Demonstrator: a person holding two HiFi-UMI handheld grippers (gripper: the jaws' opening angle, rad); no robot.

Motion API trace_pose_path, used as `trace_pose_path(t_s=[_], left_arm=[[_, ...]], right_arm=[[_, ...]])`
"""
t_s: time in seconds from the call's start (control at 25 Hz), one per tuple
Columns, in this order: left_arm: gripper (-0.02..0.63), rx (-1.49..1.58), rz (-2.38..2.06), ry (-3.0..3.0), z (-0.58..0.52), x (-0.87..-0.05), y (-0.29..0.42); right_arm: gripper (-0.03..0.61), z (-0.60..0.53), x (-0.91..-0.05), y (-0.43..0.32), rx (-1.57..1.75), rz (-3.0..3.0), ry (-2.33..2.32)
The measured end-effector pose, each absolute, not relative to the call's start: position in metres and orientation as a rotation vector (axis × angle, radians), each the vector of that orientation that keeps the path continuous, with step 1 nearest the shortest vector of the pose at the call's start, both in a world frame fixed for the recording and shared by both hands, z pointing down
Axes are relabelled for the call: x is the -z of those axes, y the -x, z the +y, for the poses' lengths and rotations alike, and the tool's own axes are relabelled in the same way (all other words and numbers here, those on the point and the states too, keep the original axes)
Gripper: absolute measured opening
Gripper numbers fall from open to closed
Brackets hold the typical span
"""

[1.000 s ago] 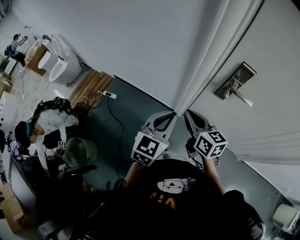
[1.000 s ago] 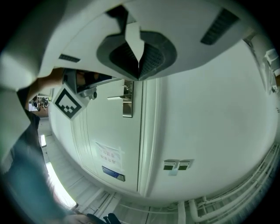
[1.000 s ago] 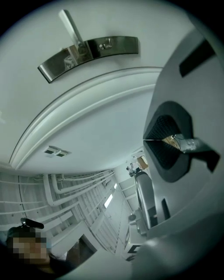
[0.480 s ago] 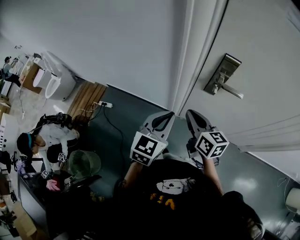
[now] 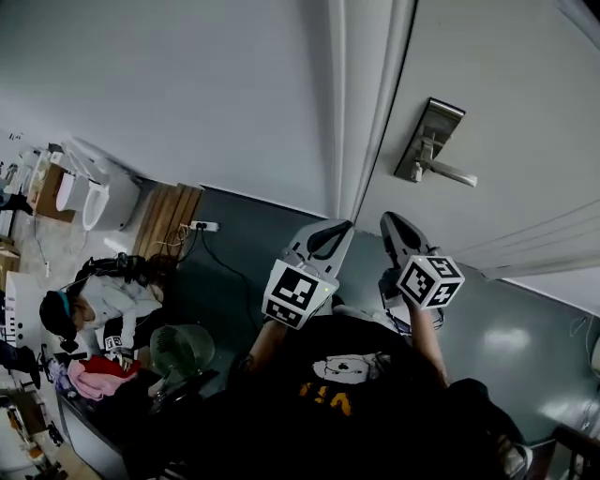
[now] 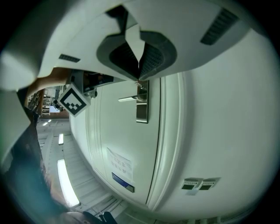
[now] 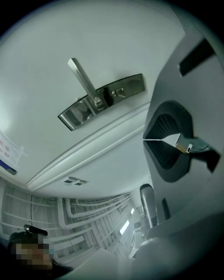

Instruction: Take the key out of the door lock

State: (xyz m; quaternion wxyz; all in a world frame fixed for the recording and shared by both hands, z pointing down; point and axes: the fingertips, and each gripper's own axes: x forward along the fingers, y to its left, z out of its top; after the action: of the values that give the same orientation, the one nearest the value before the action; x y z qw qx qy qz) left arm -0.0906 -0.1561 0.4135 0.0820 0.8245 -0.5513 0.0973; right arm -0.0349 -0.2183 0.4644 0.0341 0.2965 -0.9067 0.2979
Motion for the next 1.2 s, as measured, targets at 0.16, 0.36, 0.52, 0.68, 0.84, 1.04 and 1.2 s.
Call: trace_pose_path(t_s=[0.16, 0.36, 0.52, 0.68, 0.84, 1.04, 1.2], left_arm=[[0.008, -0.29, -1.563, -2.531, -0.177, -0.409, 0.092], [0.008, -0.312, -1.471, -2.588, -0.198, -0.411, 0.097], [0.008, -0.329, -1.399, -2.63, -0.205, -0.413, 0.103], [0.008, -0.325, -1.335, -2.665, -0.217, -0.417, 0.105], [0.008, -0.323, -1.263, -2.71, -0.223, -0.416, 0.103], [0.008, -0.322, -1.176, -2.757, -0.232, -0.416, 0.098], [0.008, -0.321, -1.134, -2.776, -0.24, -0.419, 0.098]], right_arm=[[0.006, -0.24, -0.466, 0.028, -0.964, -2.757, -1.037], [0.006, -0.271, -0.472, 0.015, -1.057, -2.72, -1.21], [0.008, -0.287, -0.479, -0.002, -1.196, -2.676, -1.377], [0.083, -0.305, -0.482, -0.011, -1.375, -2.68, -1.443], [0.092, -0.318, -0.482, -0.016, -1.465, -2.67, -1.521], [0.135, -0.334, -0.489, -0.012, -1.617, -2.665, -1.556], [0.135, -0.344, -0.502, -0.015, -1.713, -2.626, -1.613]])
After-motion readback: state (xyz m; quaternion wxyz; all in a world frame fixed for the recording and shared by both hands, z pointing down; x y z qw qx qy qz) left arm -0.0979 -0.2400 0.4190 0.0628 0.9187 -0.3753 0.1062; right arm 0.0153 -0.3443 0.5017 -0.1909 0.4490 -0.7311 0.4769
